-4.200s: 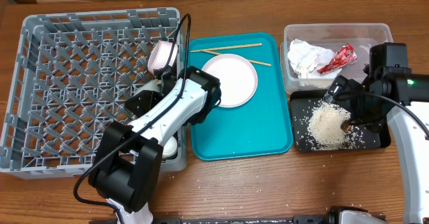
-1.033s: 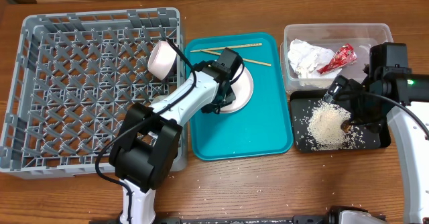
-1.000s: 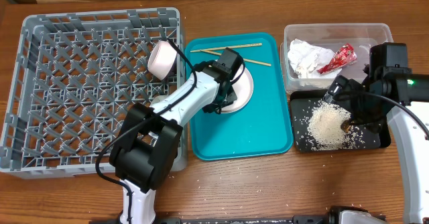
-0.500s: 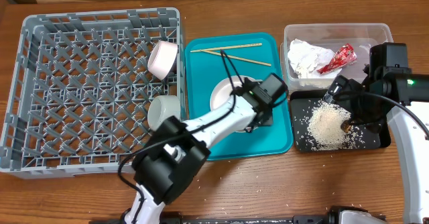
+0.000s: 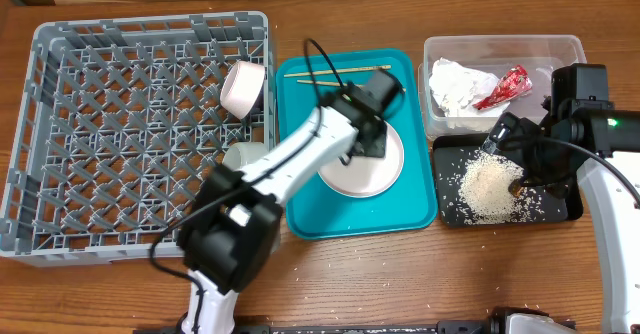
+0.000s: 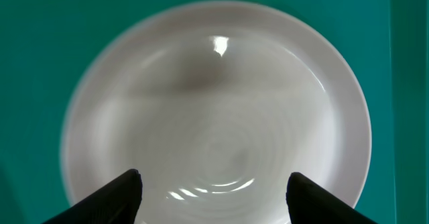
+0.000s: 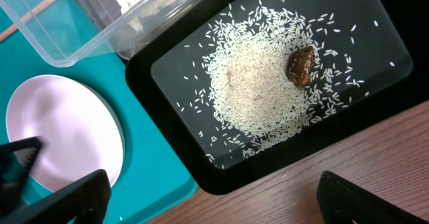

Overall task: Sort waste into correct bins and load items into the dishwasher
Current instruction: 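Move left gripper to the white plate and grasp its edge, then lift the white plate and stand it upright in the dish rack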

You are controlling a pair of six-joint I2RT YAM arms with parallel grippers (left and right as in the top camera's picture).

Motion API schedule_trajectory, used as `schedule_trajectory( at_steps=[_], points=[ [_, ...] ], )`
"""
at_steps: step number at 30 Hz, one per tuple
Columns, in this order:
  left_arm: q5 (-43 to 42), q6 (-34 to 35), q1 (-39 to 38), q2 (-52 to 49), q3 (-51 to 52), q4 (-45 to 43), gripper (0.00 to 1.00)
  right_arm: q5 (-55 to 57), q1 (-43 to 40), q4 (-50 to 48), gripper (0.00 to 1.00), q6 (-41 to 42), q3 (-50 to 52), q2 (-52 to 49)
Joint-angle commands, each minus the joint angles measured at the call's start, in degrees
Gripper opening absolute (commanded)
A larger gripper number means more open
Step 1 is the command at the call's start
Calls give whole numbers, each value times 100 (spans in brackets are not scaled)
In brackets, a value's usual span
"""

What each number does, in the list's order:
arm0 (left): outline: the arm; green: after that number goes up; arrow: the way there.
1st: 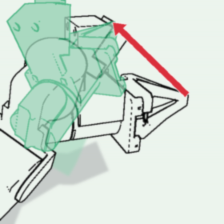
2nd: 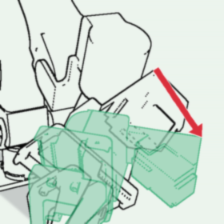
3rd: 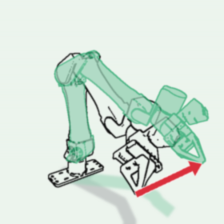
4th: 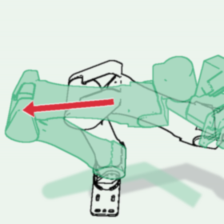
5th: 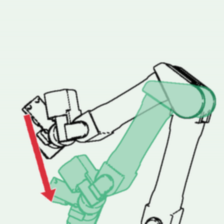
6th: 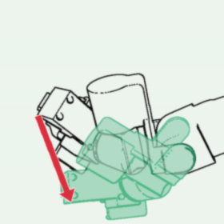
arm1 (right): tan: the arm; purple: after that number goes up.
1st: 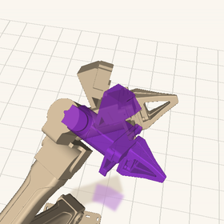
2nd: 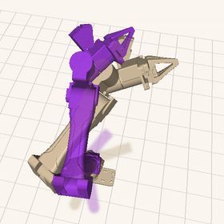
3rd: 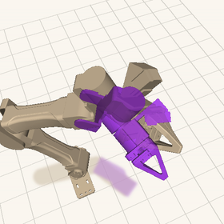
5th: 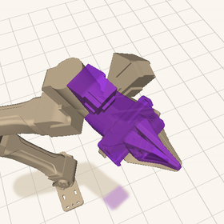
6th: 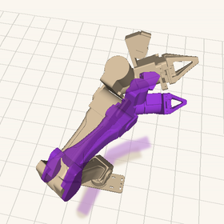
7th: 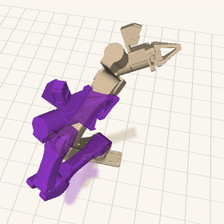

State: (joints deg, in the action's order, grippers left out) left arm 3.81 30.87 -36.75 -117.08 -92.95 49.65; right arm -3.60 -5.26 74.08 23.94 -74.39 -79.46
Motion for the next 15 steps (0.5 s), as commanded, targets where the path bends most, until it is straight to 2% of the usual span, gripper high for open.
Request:
schedule_trajectory(
  at_steps=[1,7,15],
  points=[
    [-39,-1056,326,245,-140,166,72,55,-13,-35,100,9,-33,37],
    [-210,-1325,739,-175,7,216,73,55,-13,-35,100,9,-33,37],
    [-520,-1464,796,-841,7,245,66,57,-13,-35,100,9,-33,37]
  ],
)
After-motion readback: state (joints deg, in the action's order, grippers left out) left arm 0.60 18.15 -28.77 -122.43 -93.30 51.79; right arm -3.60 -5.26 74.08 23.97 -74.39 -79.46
